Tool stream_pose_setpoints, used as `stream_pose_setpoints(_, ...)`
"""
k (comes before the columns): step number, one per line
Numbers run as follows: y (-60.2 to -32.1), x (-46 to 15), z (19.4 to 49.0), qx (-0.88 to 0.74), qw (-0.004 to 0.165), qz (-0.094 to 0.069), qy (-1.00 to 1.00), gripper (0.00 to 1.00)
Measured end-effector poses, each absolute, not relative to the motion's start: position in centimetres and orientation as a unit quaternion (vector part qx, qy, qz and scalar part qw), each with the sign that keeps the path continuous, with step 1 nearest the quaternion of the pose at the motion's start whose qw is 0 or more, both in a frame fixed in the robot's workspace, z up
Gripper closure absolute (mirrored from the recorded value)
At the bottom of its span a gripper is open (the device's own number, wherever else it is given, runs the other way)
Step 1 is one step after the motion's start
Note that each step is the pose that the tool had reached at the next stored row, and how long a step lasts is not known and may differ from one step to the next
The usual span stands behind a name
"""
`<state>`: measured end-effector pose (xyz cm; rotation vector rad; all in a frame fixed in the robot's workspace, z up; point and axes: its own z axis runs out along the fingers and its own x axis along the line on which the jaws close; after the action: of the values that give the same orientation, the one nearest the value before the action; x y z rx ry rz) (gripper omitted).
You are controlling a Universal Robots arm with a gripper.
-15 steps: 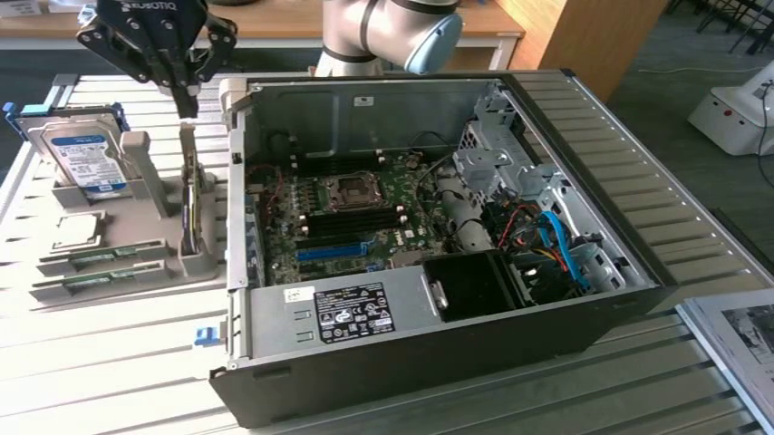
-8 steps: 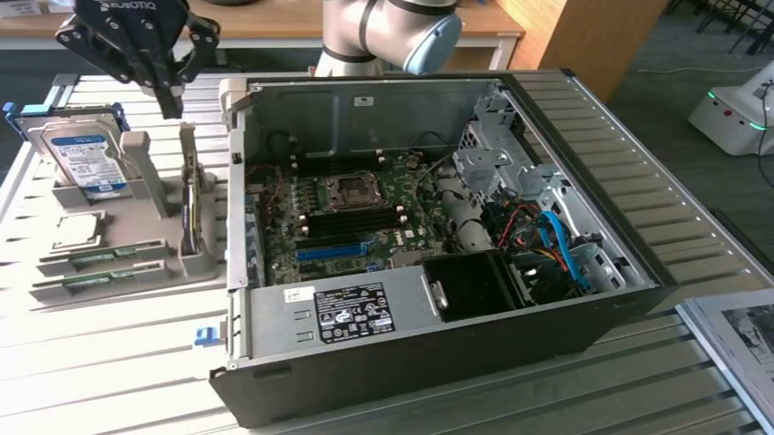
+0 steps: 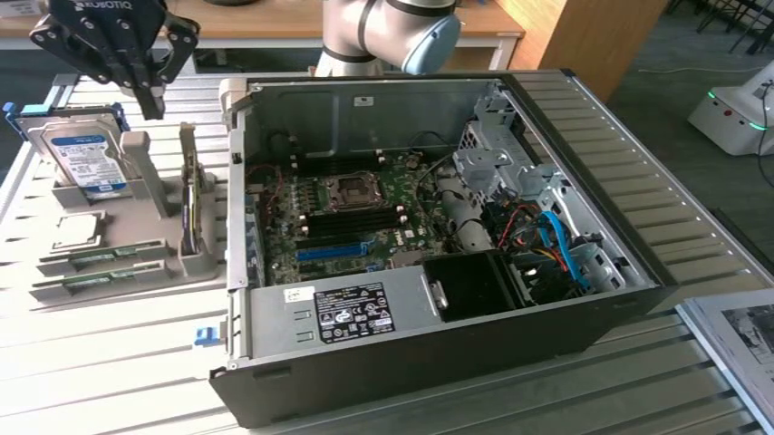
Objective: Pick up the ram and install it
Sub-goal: 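Reach for the ram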
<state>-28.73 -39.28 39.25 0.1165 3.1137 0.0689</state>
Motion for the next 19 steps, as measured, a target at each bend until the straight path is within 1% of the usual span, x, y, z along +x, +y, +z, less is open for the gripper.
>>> stream_pose_setpoints(19, -39.3, -32.2, 39.2, 0.037, 0.012, 0.022, 0.999, 0.90)
